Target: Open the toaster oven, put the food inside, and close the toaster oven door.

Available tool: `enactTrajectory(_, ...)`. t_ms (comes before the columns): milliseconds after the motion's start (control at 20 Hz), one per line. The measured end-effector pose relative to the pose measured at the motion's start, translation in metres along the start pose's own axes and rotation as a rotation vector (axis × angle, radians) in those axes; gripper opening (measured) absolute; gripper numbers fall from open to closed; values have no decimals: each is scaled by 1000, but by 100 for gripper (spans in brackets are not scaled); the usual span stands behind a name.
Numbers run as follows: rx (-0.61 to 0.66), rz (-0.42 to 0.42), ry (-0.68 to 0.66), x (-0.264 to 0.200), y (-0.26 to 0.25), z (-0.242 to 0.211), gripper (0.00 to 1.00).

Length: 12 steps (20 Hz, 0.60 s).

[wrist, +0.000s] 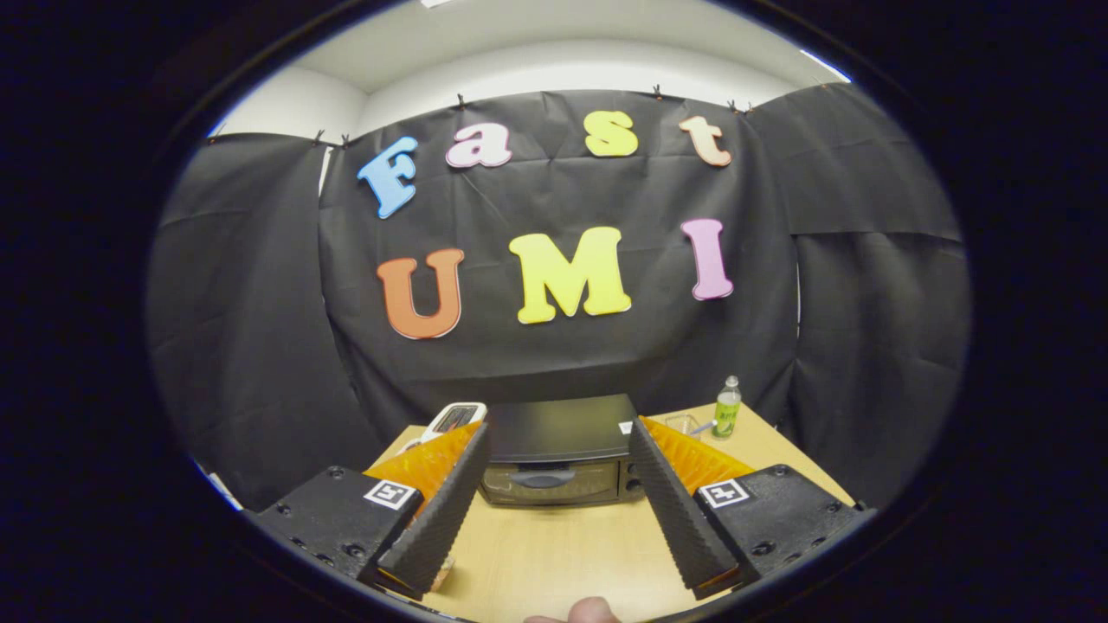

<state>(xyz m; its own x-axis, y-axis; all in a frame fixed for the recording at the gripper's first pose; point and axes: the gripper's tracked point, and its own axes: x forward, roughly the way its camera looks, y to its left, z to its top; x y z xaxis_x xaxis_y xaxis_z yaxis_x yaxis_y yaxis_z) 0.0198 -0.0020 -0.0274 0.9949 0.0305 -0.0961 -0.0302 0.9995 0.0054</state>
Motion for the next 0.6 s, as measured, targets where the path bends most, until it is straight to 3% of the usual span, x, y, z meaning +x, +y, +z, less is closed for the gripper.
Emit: enactTrajectory(600,-20,52,87,101,11,-40,100)
